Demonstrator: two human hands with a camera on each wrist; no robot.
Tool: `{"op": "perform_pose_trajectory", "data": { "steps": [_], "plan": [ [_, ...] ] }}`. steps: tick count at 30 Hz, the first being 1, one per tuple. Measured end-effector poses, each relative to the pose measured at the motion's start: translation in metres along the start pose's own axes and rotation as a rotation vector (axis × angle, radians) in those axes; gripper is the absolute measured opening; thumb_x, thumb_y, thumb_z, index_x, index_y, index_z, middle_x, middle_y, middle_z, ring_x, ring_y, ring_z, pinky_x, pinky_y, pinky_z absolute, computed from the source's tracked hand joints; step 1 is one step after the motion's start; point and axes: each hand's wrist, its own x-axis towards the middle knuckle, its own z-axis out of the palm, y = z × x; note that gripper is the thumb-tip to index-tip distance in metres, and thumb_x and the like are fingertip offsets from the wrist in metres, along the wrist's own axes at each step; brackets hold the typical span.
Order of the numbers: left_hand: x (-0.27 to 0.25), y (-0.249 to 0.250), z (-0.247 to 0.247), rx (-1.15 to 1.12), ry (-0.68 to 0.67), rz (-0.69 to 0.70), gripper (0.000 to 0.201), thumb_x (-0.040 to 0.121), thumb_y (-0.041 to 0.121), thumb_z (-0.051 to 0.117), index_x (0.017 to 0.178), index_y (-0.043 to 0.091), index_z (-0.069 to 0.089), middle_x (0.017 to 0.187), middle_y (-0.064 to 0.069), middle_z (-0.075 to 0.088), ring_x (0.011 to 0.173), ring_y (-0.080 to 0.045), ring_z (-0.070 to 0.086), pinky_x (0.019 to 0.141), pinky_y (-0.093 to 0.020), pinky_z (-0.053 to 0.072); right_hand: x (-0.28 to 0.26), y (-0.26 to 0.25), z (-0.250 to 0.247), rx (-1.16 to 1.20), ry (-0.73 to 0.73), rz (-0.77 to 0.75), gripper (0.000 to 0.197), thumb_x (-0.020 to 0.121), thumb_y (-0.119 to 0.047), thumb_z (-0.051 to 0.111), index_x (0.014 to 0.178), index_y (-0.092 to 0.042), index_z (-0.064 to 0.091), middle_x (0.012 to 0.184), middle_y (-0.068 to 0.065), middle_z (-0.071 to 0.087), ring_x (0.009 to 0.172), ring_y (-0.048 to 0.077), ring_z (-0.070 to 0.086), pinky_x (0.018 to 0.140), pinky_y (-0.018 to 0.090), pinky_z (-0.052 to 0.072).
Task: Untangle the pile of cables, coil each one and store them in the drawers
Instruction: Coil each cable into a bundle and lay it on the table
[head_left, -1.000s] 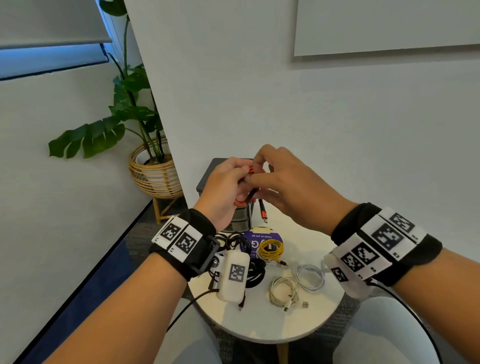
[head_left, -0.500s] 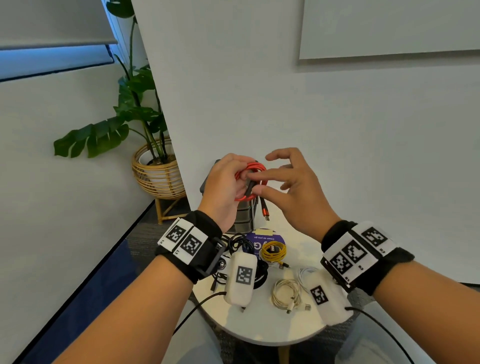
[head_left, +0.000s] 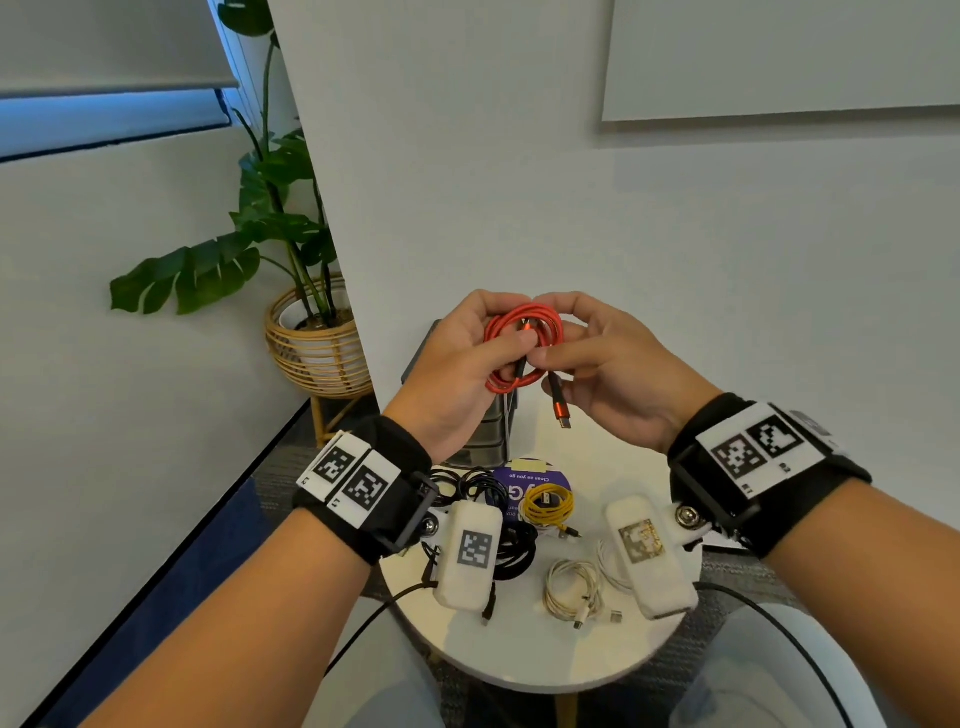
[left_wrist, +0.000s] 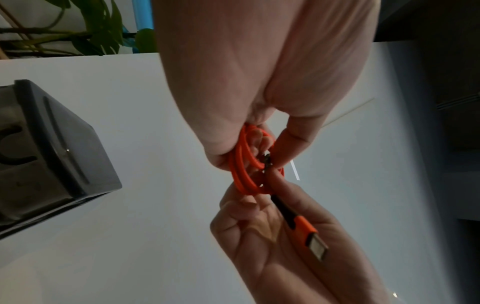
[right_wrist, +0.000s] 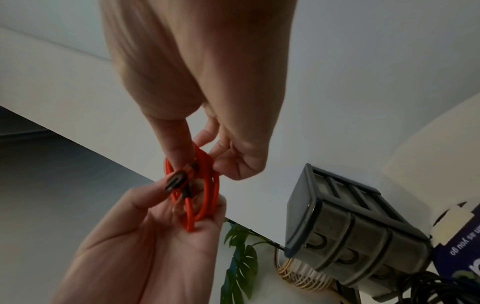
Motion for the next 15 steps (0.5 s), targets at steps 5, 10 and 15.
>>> {"op": "perform_pose_trajectory", "data": {
  "steps": [5,10,15],
  "plan": [
    [0.001,0.003,0.003,0.029,-0.026,0.007,0.031,0.094,-0.010,0.057,0.114,0.013,0.057,0.107,-0.007,0.066,0.100,-0.028,0.059,0.094,-0.048,0.047,-0.003,-0.007,-0.003,0.021,-0.036,0.002,0.033,0.090,0.011,0.058,0.118,-0.003,0.069,0.100,0.012,0.071,0.083,0.017,0.068,0.066,0.025,0.054],
    [0.002,0.008,0.005,0.001,-0.045,-0.021,0.020,0.098,-0.001,0.059,0.114,0.009,0.056,0.091,-0.007,0.069,0.077,-0.025,0.060,0.082,-0.042,0.046,-0.007,-0.013,-0.004,-0.350,0.044,-0.180,0.025,0.086,0.012,0.063,0.101,-0.004,0.074,0.092,0.019,0.069,0.075,0.024,0.072,0.069,0.031,0.059],
    [0.001,0.005,0.014,0.068,-0.064,-0.041,0.026,0.094,-0.003,0.062,0.113,0.012,0.055,0.099,-0.021,0.058,0.076,-0.034,0.045,0.069,-0.035,0.042,-0.002,-0.009,-0.005,-0.720,0.211,-0.346,0.024,0.082,0.004,0.070,0.094,-0.015,0.077,0.088,0.008,0.071,0.067,0.031,0.073,0.065,0.046,0.064]
  ]
}}
